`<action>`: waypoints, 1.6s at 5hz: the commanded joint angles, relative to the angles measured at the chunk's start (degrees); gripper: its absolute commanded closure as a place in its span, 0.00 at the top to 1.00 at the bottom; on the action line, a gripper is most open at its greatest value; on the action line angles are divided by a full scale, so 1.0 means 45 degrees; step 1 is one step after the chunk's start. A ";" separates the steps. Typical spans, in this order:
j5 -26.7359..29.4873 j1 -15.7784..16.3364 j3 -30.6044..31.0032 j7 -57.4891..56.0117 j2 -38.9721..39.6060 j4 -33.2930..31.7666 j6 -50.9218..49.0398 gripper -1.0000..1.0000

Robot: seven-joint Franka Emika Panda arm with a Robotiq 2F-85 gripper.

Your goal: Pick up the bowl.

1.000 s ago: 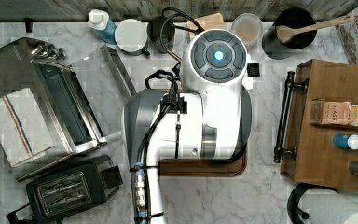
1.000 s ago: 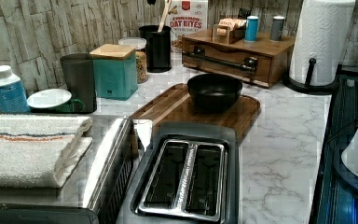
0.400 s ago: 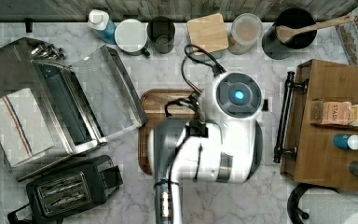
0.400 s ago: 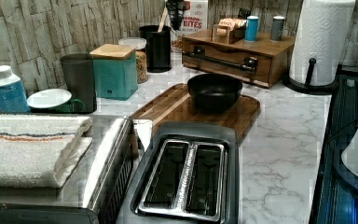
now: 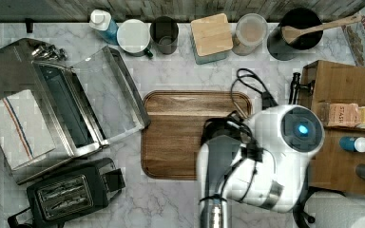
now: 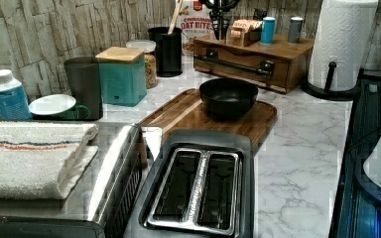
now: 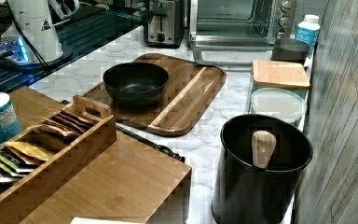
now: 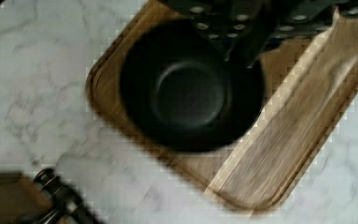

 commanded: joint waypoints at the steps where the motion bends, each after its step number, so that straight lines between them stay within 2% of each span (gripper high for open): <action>1: 0.0383 -0.0492 -0.0186 -0.1276 -0.0956 -0.1633 0.0365 1.00; 2: 0.0740 -0.0658 -0.0171 -0.1371 -0.1269 -0.2758 0.1167 1.00; 4: 0.0328 -0.0581 -0.0215 0.0349 -0.2008 -0.4598 0.2545 1.00; 5: 0.0380 -0.0948 -0.0059 0.0979 -0.1946 -0.5080 0.2787 1.00; 7: 0.0170 -0.1218 -0.0091 0.1250 -0.1862 -0.5817 0.3669 1.00; 8: 0.0179 -0.0821 -0.0351 0.1428 -0.1434 -0.5993 0.4347 1.00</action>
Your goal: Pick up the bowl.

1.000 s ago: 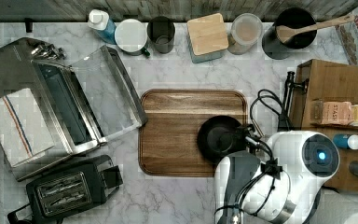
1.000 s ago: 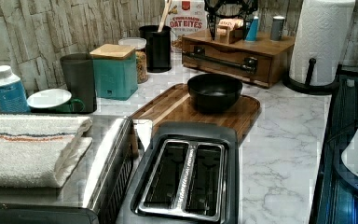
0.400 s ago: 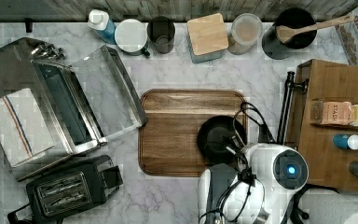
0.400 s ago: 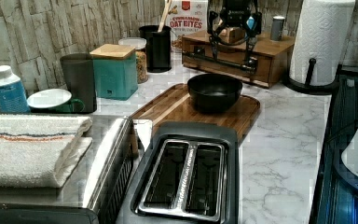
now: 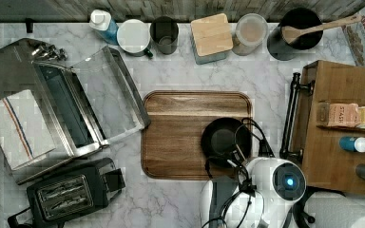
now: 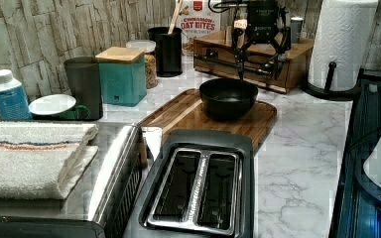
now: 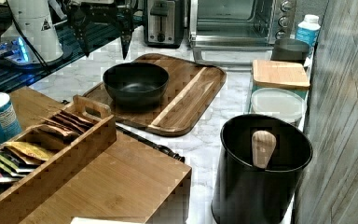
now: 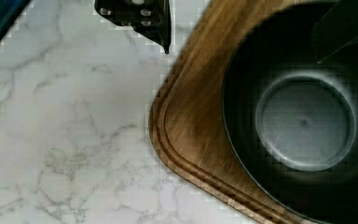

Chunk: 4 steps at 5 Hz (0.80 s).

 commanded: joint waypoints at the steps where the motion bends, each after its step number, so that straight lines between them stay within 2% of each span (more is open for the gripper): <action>1: -0.0083 -0.0090 -0.0013 0.1348 0.0198 -0.0339 0.0795 1.00; 3: -0.0257 0.0048 0.0088 0.1660 0.1230 -0.0330 0.2319 1.00; 4: -0.0150 -0.0361 0.0366 0.1596 0.1638 -0.0201 0.2754 1.00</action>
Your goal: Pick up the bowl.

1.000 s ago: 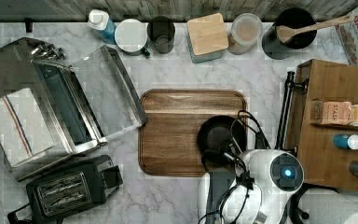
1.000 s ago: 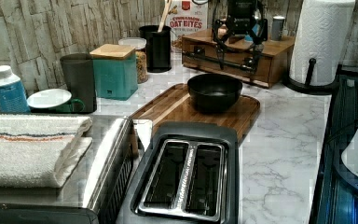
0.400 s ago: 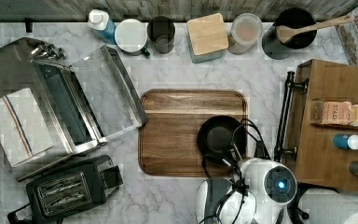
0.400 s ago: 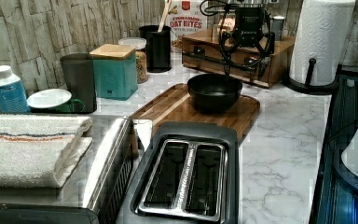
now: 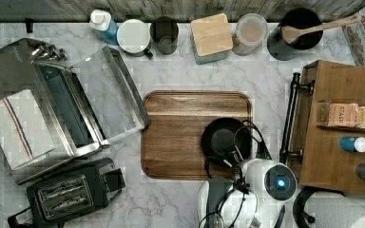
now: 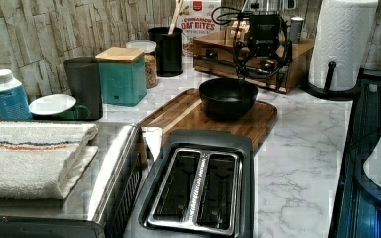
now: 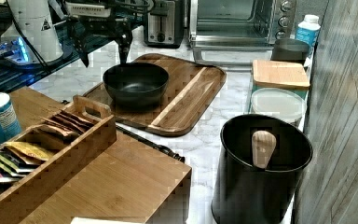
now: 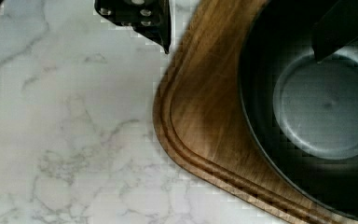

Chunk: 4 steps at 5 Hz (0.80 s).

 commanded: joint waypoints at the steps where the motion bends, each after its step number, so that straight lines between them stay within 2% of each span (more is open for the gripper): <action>1: -0.0399 -0.0377 0.0220 0.1197 0.0703 0.0330 0.1510 0.00; 3: -0.0340 -0.0354 0.0164 0.1389 0.0628 0.0438 0.1411 0.00; 4: 0.0108 -0.0301 0.0174 0.0681 0.0877 0.0858 0.0759 0.00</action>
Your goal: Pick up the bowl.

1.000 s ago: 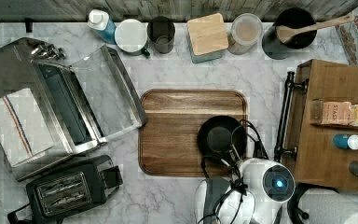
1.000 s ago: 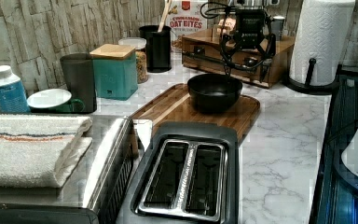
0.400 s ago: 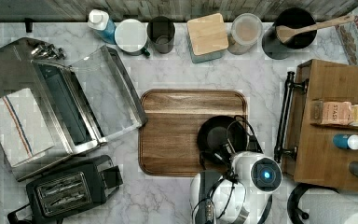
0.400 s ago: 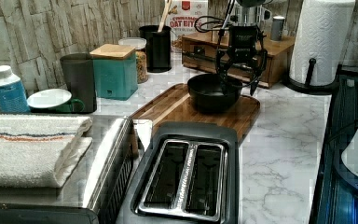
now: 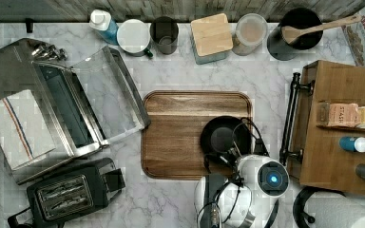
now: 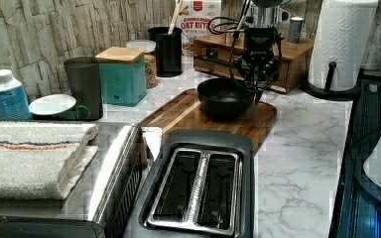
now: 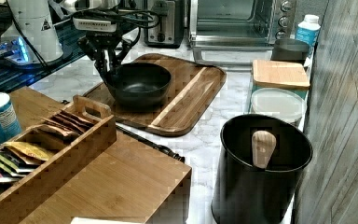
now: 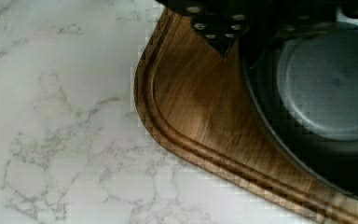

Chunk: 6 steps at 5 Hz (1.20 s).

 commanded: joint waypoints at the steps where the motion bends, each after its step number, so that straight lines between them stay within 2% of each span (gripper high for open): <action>1: 0.0453 -0.0020 -0.0001 0.0019 -0.0128 0.1062 -0.0921 0.00; 2: 0.0508 0.0087 0.0212 0.0064 -0.0325 0.1672 -0.1290 0.00; 3: -0.1767 -0.0058 0.1593 0.2121 -0.0367 0.3480 -0.2032 0.00; 4: -0.1062 0.0849 0.1312 0.0632 0.0065 0.5419 -0.2818 0.00; 5: 0.0837 0.1520 0.0970 -0.1712 0.0401 0.7074 -0.3488 0.00; 6: 0.0822 0.1659 0.1365 -0.2820 0.0958 0.8922 -0.5103 0.00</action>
